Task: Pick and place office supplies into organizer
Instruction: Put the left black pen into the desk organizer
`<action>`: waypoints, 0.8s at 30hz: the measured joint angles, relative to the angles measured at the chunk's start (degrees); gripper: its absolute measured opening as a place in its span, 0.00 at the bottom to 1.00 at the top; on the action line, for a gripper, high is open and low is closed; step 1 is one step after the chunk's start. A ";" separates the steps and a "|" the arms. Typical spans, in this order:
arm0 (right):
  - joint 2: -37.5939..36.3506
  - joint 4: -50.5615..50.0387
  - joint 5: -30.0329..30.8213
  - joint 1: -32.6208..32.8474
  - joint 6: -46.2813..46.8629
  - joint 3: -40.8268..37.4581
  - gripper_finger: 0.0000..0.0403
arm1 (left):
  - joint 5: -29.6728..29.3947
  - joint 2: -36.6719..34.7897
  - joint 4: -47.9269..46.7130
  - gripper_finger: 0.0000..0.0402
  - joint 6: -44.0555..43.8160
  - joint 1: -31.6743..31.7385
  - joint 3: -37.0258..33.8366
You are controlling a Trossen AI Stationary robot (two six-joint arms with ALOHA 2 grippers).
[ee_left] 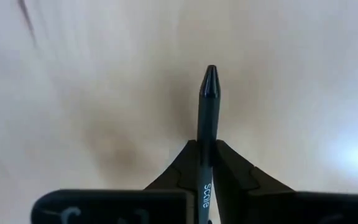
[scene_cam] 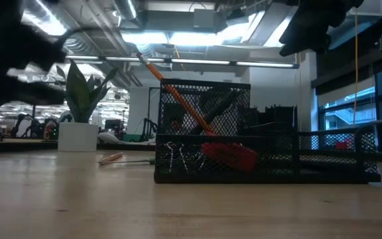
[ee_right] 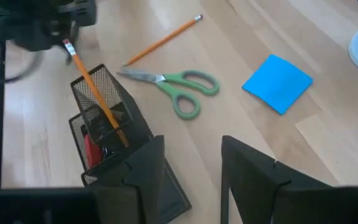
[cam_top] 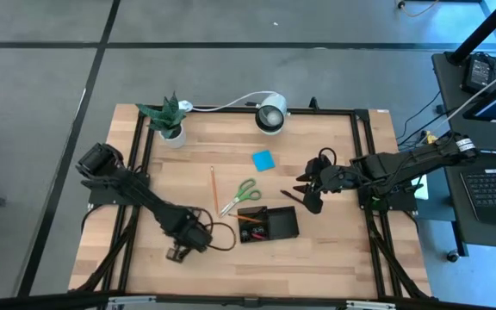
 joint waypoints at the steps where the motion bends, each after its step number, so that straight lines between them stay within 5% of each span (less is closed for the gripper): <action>1: 0.00 -0.02 0.00 0.00 -0.13 0.00 0.40 | -0.24 -0.08 2.11 0.04 -0.32 0.01 0.60; 17: 0.02 0.00 -0.21 3.47 -0.11 0.01 0.40 | -1.36 -0.35 25.52 0.04 -11.15 1.51 2.37; 24: 0.04 0.16 -0.22 6.31 1.56 0.02 0.40 | 4.34 -3.05 33.26 0.04 -12.10 3.77 4.54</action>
